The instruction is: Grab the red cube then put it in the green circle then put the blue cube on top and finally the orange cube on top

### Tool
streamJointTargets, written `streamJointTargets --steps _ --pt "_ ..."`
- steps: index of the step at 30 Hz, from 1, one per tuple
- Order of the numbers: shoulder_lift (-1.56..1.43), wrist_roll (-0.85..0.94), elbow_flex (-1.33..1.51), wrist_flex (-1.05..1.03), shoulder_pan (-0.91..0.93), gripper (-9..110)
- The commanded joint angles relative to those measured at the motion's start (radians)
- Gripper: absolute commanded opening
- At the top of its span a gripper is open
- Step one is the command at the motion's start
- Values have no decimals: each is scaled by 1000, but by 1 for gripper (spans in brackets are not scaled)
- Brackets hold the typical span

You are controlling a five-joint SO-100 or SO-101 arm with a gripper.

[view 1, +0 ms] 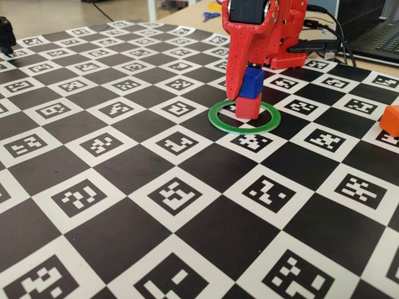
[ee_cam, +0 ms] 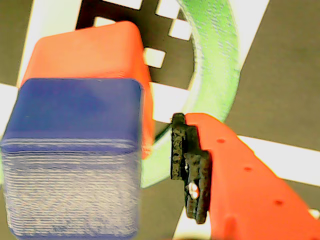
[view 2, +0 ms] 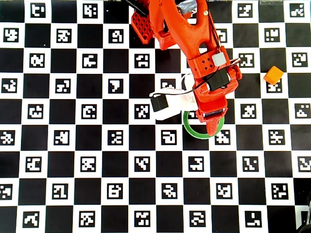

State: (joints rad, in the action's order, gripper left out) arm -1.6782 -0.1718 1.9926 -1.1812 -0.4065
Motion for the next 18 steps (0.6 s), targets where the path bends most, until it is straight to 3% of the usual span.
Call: streamJointTargets --steps 1,18 --pt "-51 -28 -112 -64 5 48" --pt "-230 81 -236 -222 -101 47"
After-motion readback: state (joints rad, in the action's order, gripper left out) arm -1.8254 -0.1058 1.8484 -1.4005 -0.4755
